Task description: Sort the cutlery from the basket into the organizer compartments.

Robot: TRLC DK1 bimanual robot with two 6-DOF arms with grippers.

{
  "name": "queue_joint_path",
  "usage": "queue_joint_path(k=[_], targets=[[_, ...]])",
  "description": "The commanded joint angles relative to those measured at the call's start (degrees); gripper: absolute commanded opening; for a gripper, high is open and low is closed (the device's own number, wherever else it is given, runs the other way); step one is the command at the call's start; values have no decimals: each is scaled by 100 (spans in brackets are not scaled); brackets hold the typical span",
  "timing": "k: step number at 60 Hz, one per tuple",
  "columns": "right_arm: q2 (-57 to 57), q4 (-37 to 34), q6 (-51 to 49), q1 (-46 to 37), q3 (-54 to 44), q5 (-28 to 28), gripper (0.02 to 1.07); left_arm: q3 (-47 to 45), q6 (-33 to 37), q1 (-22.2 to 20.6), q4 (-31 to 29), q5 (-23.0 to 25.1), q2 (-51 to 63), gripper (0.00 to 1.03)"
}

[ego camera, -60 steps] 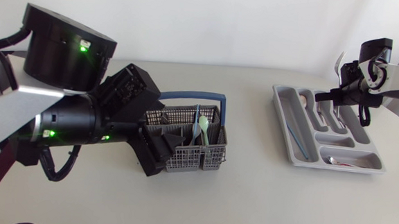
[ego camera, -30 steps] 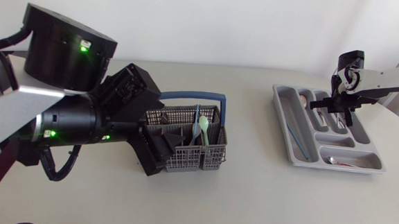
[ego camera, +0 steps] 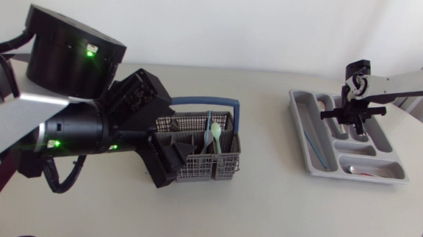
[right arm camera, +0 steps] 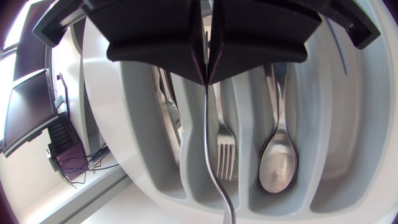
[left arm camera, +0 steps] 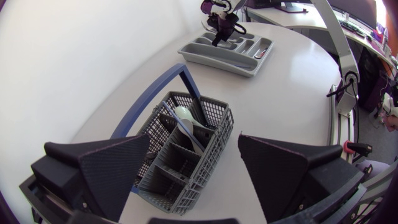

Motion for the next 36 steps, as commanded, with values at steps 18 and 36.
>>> queue_joint_path(k=[18,36], targets=[[267,-165,193,101,154,-59,34,72,90,-110,-47,-128,77,98],[-1184,432,9,162,-892,-59,43,89,99,-110,-38,-348,59,98]])
